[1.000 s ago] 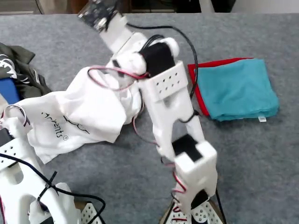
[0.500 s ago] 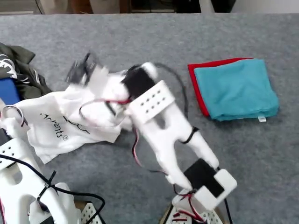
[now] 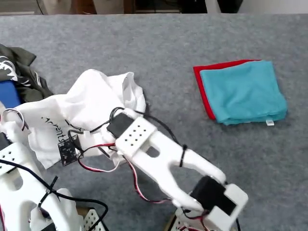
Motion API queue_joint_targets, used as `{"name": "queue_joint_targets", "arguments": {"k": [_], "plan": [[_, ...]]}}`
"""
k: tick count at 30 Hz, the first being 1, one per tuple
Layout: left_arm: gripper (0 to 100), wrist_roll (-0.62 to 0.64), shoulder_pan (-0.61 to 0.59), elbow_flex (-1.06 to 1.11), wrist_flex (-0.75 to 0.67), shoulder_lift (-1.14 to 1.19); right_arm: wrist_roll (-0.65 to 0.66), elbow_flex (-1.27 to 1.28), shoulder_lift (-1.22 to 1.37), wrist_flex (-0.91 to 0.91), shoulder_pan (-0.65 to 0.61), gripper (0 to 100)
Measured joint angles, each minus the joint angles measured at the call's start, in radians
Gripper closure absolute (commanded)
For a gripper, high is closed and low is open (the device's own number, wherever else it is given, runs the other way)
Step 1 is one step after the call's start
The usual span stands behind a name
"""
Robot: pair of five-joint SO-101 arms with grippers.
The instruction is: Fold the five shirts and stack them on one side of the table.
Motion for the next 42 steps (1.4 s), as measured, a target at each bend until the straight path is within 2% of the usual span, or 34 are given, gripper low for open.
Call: {"name": "queue_joint_targets", "arguments": {"k": [3,9,15,19,39,42], "plan": [[98,0.000,-0.014,0.000,0.000,0.000,0.002,0.006,0.075,-0.080,0.000,95.9],[98,0.000,-0.017,0.000,0.000,0.000,0.002,-0.052,0.224,-0.095,0.000,95.3],[98,0.000,-0.018,0.000,0.000,0.000,-0.002,-0.127,0.281,-0.095,0.077,84.1],[98,0.000,-0.018,0.000,0.000,0.000,-0.003,-0.135,0.290,-0.095,0.100,80.9],[98,0.000,-0.018,0.000,0.000,0.000,-0.006,-0.199,0.434,-0.126,0.100,81.4],[98,0.000,-0.018,0.000,0.000,0.000,-0.006,-0.224,0.451,-0.124,0.103,88.6]]}}
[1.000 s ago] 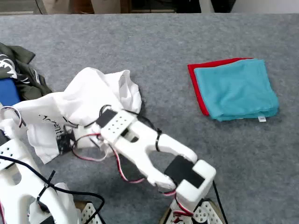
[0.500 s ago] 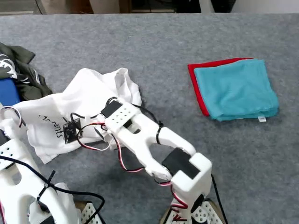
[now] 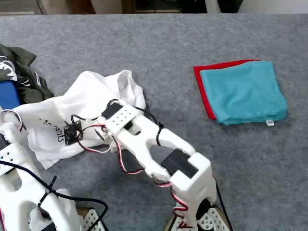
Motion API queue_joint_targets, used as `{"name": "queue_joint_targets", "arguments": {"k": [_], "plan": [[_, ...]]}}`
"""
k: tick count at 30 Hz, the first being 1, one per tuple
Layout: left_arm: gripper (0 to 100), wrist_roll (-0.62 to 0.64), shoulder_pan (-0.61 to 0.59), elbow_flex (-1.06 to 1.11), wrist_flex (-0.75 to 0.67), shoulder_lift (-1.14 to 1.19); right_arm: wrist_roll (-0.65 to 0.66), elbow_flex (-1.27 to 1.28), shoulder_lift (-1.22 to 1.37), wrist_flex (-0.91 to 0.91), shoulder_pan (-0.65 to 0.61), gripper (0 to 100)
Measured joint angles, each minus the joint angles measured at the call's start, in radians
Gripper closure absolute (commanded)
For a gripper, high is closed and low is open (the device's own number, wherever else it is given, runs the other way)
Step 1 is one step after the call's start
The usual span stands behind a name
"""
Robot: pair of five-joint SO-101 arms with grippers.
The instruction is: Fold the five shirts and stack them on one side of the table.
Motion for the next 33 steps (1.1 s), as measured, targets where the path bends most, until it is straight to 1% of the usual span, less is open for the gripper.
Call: {"name": "queue_joint_targets", "arguments": {"k": [3,9,14,27,33], "plan": [[98,0.000,0.000,0.000,0.000,0.000,-0.002,-0.034,0.014,-0.005,0.026,97.4],[98,0.000,0.000,0.000,0.000,0.000,-0.002,-0.095,0.061,-0.014,0.086,98.2],[98,0.000,0.000,0.000,0.000,0.000,-0.002,-0.146,0.080,0.034,0.092,98.8],[98,0.000,0.000,0.000,0.000,0.000,-0.003,-0.456,0.081,0.351,0.106,99.6],[98,-0.005,-0.023,0.000,0.000,0.000,0.078,-0.496,0.081,0.453,0.123,99.5]]}}
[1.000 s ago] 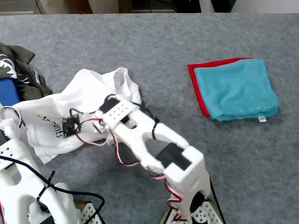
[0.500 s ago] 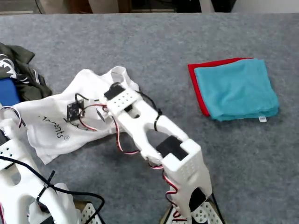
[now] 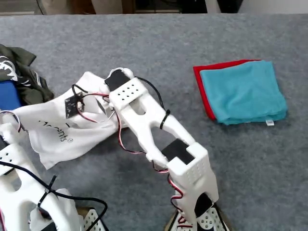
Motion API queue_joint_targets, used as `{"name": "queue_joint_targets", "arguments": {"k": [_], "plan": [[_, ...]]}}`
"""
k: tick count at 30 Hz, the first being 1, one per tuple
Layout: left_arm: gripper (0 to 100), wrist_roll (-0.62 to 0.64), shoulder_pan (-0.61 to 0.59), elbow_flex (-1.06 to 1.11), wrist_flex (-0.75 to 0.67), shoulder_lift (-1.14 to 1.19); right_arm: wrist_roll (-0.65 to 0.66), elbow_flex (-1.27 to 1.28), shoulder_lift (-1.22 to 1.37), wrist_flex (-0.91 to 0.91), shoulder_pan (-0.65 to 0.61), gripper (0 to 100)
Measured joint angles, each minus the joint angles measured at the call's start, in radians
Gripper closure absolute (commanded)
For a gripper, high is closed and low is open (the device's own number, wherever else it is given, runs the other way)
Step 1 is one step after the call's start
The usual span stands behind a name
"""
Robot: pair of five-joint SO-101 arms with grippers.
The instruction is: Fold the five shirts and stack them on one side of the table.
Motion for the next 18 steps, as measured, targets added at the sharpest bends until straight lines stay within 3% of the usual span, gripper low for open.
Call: {"name": "queue_joint_targets", "arguments": {"k": [18], "plan": [[98,-0.032,-0.032,-0.020,0.000,0.000,0.077,0.000,0.000,0.071,0.190,99.5]]}}
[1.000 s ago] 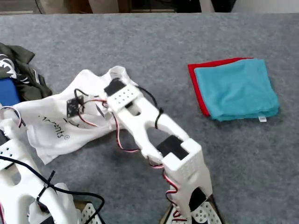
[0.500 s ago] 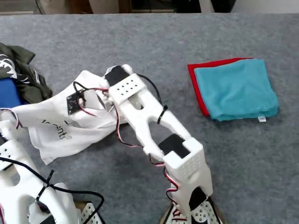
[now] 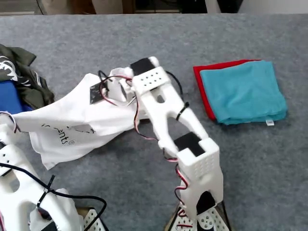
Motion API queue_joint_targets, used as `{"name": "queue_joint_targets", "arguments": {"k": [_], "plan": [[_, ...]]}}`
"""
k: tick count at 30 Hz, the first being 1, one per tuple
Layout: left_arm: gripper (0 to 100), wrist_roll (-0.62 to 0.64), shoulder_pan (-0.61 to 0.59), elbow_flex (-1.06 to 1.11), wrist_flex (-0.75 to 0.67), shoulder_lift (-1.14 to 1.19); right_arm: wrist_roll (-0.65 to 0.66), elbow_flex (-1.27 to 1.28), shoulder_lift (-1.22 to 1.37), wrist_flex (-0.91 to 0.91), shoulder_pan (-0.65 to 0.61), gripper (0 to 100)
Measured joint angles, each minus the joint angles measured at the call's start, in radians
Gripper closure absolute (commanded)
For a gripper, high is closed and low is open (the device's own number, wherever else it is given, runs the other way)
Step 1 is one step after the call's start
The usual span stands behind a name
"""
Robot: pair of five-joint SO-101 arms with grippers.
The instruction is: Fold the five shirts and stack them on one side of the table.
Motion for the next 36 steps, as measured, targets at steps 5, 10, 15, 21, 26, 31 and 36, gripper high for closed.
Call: {"name": "queue_joint_targets", "arguments": {"k": [5,10,15,21,26,31,36], "plan": [[98,0.000,0.000,0.000,0.000,0.000,0.000,0.000,-0.018,0.000,0.049,99.5],[98,0.000,0.000,0.000,0.000,0.000,0.000,0.000,-0.114,0.006,0.081,99.6],[98,0.000,0.000,-0.037,0.066,0.002,0.000,0.000,-0.206,0.040,0.081,99.7],[98,0.000,0.000,-0.181,0.192,0.002,-0.051,0.000,-0.331,0.031,0.081,99.7],[98,0.000,0.000,-0.307,0.298,0.002,-0.130,0.000,-0.482,-0.025,0.081,99.7],[98,0.000,0.000,-0.500,0.443,0.002,-0.250,0.000,-0.678,-0.092,0.083,99.7],[98,0.009,0.000,-0.772,0.615,0.002,-0.371,-0.038,-0.899,-0.189,0.083,99.7]]}}
